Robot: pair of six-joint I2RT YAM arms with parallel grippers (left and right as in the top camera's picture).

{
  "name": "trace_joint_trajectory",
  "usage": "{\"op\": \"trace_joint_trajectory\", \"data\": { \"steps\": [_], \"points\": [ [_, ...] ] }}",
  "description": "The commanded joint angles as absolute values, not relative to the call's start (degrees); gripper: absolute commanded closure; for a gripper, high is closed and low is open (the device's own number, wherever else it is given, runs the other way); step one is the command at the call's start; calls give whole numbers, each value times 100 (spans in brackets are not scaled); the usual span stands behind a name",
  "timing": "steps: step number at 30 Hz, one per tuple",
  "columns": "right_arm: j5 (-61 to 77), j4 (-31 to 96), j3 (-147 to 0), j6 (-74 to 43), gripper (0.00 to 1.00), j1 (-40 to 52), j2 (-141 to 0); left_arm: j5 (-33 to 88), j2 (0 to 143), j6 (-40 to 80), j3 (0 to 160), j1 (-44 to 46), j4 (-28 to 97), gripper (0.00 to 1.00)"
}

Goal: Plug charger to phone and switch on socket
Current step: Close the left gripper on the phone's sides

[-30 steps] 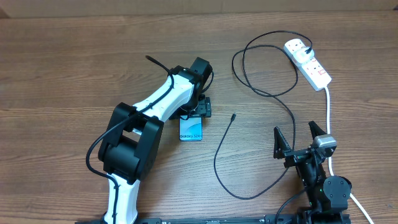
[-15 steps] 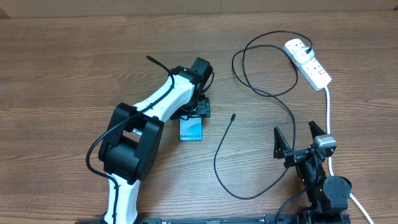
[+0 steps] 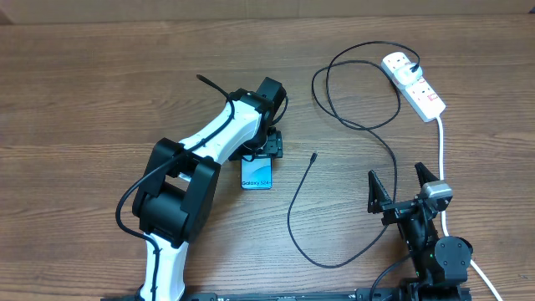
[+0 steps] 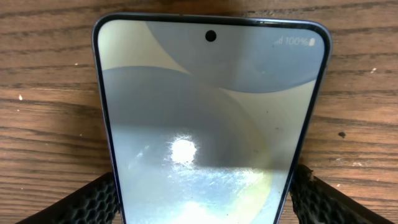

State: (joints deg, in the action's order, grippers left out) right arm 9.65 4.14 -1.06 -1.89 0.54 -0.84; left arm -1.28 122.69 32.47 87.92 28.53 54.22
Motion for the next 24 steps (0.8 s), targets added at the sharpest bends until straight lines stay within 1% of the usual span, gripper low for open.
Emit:
{"op": "trace_joint_trajectory", "data": {
  "steps": [1, 3, 5, 24],
  "points": [
    [950, 390, -45, -185, 0, 80, -23, -602, 12687, 3155, 8635, 2849, 5516, 18],
    [950, 388, -45, -185, 0, 80, -23, -600, 12687, 3155, 8635, 2842, 5516, 20],
    [952, 390, -45, -185, 0, 80, -23, -600, 12687, 3155, 8635, 2838, 5500, 21],
    [950, 388, -45, -185, 0, 80, -23, -593, 12687, 3177, 8635, 2762, 5457, 22]
  ]
}}
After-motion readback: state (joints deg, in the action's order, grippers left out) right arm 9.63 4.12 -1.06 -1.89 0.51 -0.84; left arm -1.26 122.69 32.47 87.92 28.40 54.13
